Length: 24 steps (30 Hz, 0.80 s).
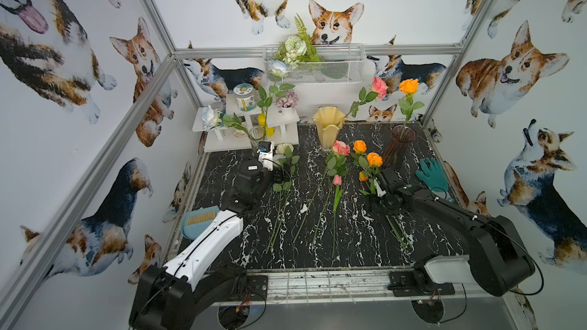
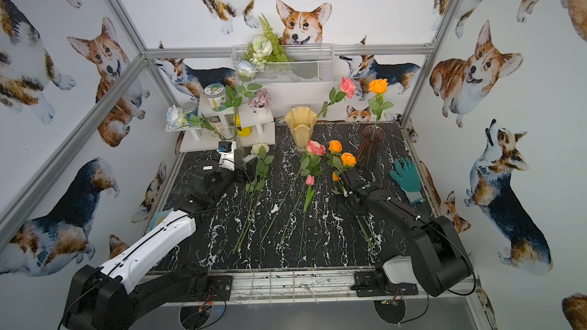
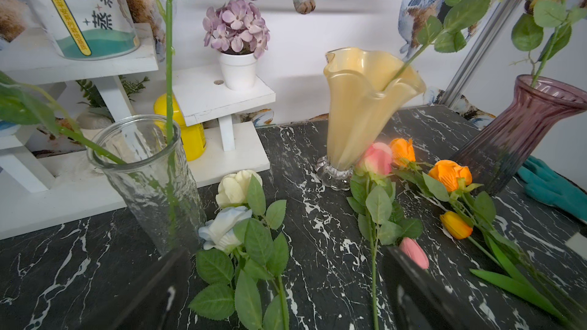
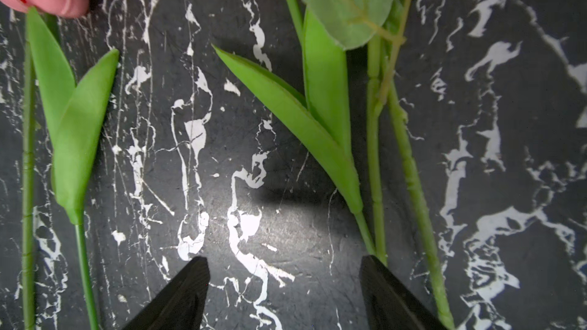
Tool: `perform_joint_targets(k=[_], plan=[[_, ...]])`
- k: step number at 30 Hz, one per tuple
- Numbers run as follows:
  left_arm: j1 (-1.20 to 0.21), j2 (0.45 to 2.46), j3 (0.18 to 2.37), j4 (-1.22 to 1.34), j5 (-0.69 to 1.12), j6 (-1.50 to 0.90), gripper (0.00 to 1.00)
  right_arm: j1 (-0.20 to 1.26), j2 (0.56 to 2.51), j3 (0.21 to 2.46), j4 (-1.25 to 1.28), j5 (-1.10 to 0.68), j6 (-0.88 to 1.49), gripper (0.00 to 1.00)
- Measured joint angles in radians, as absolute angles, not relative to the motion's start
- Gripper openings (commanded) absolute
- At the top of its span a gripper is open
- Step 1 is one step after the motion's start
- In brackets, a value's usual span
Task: Arrange the flowers in different vases according to their variety
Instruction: Pick up the flower at the center of the board.
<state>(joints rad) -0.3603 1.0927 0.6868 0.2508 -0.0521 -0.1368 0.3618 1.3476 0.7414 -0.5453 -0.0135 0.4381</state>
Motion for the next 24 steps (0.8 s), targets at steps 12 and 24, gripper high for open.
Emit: perform_joint_targets(k=[12, 24], plan=[[-0.360, 1.093, 0.672, 0.251, -0.070, -0.137, 1.00, 0.367, 1.420, 0.775, -0.548, 0.029, 0.408, 0.80], [-0.360, 1.102, 0.664, 0.252, -0.076, -0.137, 1.00, 0.379, 1.464, 0.792, -0.546, 0.030, 0.392, 0.81]])
